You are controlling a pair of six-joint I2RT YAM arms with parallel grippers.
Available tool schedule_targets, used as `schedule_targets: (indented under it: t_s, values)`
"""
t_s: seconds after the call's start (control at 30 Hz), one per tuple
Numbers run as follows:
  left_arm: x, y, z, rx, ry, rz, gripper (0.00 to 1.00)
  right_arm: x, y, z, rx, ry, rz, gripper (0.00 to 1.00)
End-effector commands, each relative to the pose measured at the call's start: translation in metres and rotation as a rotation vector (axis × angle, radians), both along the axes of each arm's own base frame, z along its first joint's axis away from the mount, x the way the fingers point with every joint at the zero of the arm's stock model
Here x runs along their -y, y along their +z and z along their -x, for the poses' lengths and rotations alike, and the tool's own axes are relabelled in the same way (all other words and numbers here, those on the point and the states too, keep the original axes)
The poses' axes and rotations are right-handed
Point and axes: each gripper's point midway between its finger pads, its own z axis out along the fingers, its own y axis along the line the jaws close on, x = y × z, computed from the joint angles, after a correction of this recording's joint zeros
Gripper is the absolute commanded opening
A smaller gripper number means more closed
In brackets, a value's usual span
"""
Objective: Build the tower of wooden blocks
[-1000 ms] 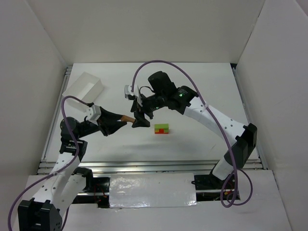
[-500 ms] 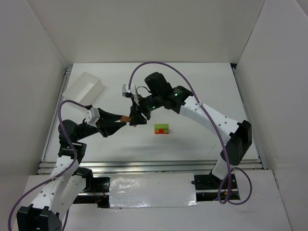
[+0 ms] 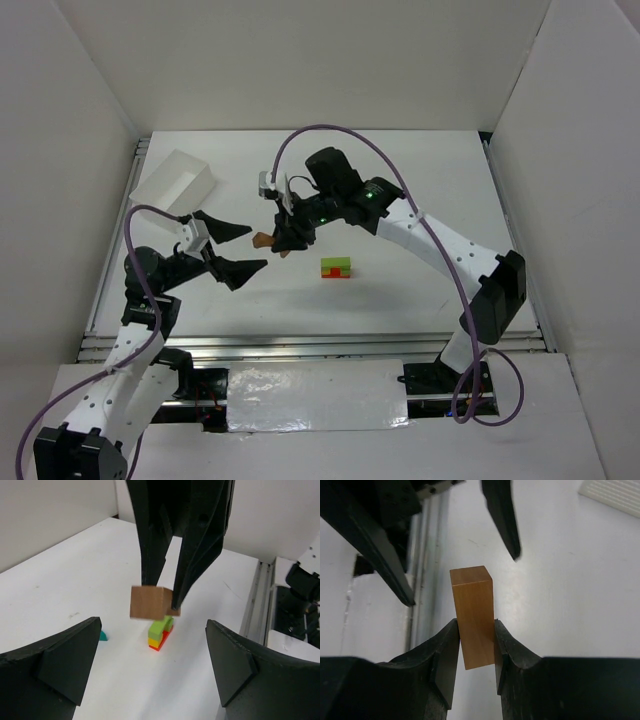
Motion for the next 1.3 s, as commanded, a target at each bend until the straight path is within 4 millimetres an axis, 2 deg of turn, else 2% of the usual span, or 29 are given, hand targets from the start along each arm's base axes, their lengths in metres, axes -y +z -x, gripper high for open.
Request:
schedule_targets:
  t_s: [0.0,0.03,0.13,0.17,0.23,0.33,0.47,0.73,0.9,1.03,1.27]
  values:
    - [-0.01,0.009,-0.017,-0.017,0.116,0.042,0.99,0.028,0.024,-0.047,0.191,-0.164,-0.019,0.13]
    - [-0.016,0.01,-0.028,-0.05,0.184,0.068,0.99,0.044,0.02,-0.067,0.238,-0.235,0.021,0.13]
    - [-0.028,-0.002,-0.048,-0.175,0.295,0.102,0.99,0.071,0.007,-0.091,0.331,-0.299,0.102,0.14]
    - [-0.029,-0.015,-0.054,-0.239,0.314,0.092,0.99,0.081,-0.003,-0.099,0.352,-0.312,0.142,0.14]
    - [-0.034,-0.022,-0.066,-0.307,0.369,0.1,0.99,0.093,-0.016,-0.103,0.375,-0.316,0.201,0.15]
    - [-0.04,-0.031,-0.07,-0.347,0.415,0.093,0.99,0.11,-0.051,-0.103,0.393,-0.297,0.327,0.15]
    - [-0.059,-0.041,-0.075,-0.36,0.546,0.081,0.99,0.124,-0.081,-0.104,0.409,-0.306,0.44,0.16]
    - [-0.071,-0.044,-0.071,-0.331,0.611,0.067,0.99,0.126,-0.114,-0.096,0.364,-0.28,0.541,0.17]
    - [-0.069,-0.053,-0.076,-0.355,0.6,0.045,0.99,0.129,-0.132,-0.092,0.354,-0.266,0.599,0.17]
    - [-0.066,-0.06,-0.082,-0.384,0.586,0.023,0.99,0.125,-0.137,-0.085,0.326,-0.225,0.597,0.17]
    - [-0.062,-0.065,-0.089,-0.385,0.565,0.009,0.99,0.13,-0.152,-0.071,0.298,-0.161,0.624,0.16]
